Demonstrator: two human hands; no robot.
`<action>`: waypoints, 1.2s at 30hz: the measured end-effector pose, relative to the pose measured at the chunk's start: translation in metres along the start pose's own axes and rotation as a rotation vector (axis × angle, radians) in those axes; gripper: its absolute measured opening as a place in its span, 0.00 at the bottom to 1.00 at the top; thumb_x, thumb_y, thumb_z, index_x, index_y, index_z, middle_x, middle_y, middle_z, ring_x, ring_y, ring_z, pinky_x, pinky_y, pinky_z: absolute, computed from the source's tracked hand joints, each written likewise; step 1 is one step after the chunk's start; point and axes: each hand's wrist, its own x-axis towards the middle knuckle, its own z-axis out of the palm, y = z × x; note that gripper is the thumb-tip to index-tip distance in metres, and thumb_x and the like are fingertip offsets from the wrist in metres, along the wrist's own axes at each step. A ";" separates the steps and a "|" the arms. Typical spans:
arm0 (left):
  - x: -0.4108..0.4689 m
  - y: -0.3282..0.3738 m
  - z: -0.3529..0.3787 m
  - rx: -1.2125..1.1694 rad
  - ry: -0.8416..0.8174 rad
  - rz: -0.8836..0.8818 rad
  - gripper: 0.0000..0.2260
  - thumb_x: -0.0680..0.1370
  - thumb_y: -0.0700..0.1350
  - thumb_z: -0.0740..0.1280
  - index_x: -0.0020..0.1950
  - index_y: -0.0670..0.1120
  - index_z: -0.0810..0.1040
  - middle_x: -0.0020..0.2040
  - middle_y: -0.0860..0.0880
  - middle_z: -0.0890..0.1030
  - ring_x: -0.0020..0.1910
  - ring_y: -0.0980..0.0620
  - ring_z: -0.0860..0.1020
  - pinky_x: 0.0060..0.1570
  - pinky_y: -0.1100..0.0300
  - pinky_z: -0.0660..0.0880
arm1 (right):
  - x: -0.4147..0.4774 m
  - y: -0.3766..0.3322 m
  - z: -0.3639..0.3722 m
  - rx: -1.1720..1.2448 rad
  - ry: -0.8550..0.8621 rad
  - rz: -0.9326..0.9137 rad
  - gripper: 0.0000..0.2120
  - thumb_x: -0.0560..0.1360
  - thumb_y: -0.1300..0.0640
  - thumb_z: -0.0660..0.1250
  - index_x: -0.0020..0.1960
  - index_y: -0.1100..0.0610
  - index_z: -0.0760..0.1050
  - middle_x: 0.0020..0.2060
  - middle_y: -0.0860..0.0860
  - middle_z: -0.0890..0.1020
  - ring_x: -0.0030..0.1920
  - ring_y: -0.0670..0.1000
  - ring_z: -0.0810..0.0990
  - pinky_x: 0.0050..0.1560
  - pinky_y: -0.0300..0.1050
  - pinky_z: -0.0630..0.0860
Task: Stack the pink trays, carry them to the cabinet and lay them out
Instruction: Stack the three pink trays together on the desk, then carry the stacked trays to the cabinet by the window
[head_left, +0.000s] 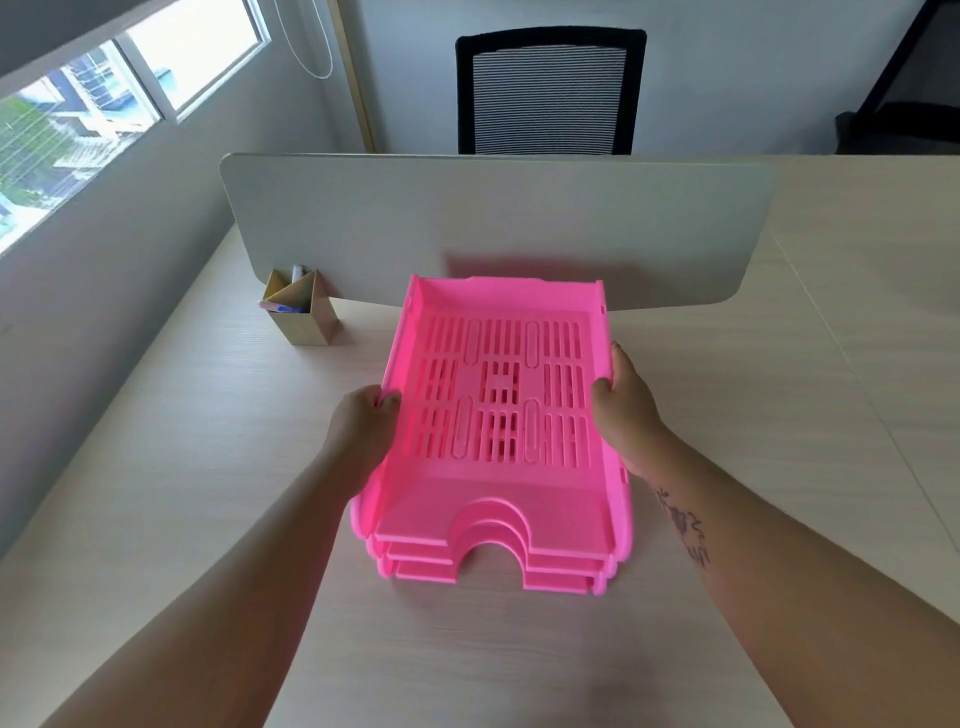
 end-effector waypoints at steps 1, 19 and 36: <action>0.001 0.001 0.000 -0.004 -0.004 0.000 0.15 0.83 0.47 0.58 0.38 0.43 0.72 0.30 0.46 0.71 0.28 0.49 0.67 0.29 0.60 0.64 | 0.000 -0.002 0.000 -0.006 -0.002 0.012 0.28 0.82 0.62 0.49 0.81 0.51 0.50 0.76 0.56 0.67 0.51 0.63 0.83 0.43 0.56 0.82; -0.072 -0.071 0.000 -0.576 -0.248 0.018 0.10 0.79 0.44 0.64 0.60 0.52 0.76 0.51 0.46 0.84 0.46 0.50 0.85 0.37 0.63 0.81 | -0.066 0.022 0.002 0.302 -0.027 0.150 0.14 0.79 0.58 0.59 0.62 0.48 0.72 0.47 0.49 0.82 0.44 0.51 0.82 0.41 0.46 0.78; -0.069 -0.120 0.043 -0.728 -0.330 -0.007 0.28 0.75 0.60 0.58 0.69 0.44 0.73 0.57 0.40 0.83 0.53 0.45 0.84 0.53 0.47 0.80 | -0.127 0.085 0.062 0.608 0.037 0.364 0.20 0.72 0.38 0.63 0.57 0.49 0.77 0.56 0.59 0.84 0.55 0.59 0.84 0.62 0.65 0.76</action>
